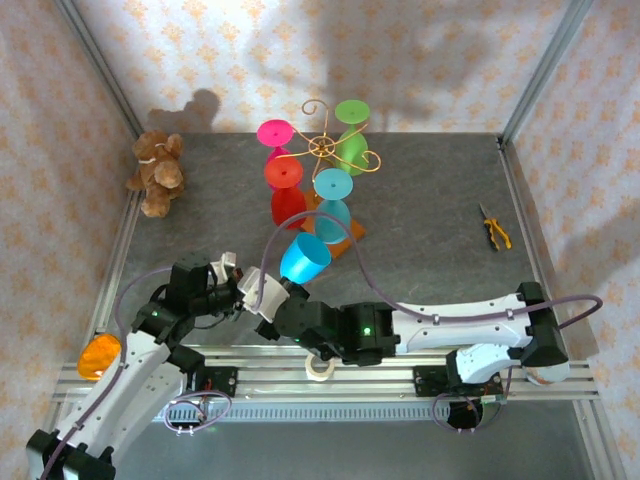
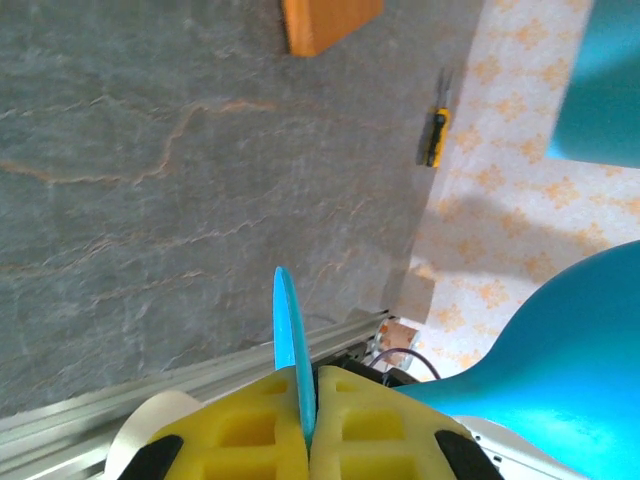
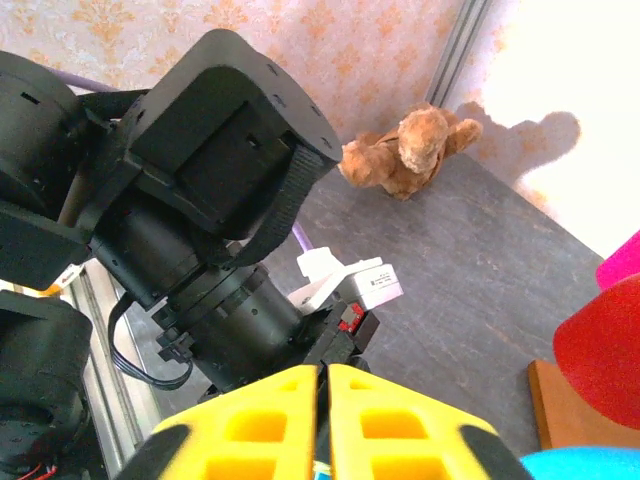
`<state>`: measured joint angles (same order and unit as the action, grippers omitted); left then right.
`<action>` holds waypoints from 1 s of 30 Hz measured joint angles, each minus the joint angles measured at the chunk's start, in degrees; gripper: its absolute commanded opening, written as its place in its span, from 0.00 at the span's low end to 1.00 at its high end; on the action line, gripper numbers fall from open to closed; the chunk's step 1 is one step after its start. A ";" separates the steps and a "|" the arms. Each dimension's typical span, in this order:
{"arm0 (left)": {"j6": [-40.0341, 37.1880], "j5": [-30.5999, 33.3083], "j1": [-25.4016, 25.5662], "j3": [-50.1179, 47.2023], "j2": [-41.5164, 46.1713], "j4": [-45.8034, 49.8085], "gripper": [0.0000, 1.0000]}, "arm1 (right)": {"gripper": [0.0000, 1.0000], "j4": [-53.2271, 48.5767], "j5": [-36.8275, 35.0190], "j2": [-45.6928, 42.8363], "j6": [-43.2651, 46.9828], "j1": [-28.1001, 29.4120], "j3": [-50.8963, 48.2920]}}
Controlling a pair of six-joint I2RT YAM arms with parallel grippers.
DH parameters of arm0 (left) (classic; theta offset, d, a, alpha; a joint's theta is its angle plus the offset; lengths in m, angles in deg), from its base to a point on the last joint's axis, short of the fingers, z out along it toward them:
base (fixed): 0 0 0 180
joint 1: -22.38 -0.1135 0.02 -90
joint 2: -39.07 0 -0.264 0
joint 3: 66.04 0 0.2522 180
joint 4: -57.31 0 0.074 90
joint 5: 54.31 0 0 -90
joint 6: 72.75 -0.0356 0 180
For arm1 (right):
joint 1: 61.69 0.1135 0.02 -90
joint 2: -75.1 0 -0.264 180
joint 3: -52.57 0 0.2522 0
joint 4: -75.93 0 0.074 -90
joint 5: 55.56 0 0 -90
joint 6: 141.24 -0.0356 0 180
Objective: Take the wine glass off the wine glass rack
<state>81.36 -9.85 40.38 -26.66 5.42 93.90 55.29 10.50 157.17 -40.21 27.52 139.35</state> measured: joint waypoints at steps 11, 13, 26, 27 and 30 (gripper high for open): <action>-1.42 2.75 0.00 -4.31 2.19 -9.01 0.00 | 0.44 -17.42 4.33 -2.32 -13.14 0.00 11.91; -1.53 3.04 0.00 -6.08 3.10 -11.32 0.00 | 0.49 -20.68 4.52 -3.80 -15.41 0.00 13.73; -0.55 3.17 0.02 -12.33 10.25 -20.81 0.00 | 0.66 -39.30 16.41 -5.09 -27.15 -14.29 23.76; -0.50 3.17 0.00 -12.33 10.99 -21.09 0.00 | 0.66 -40.02 17.33 -4.79 -27.56 -15.37 23.76; -0.46 3.19 0.02 -12.33 12.68 -21.14 0.00 | 0.66 -41.33 20.31 -3.52 -28.04 -17.49 23.76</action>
<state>80.90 -6.66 40.40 -38.98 18.09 72.77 13.96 30.81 153.65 -68.25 10.04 163.11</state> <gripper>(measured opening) 0.046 0.660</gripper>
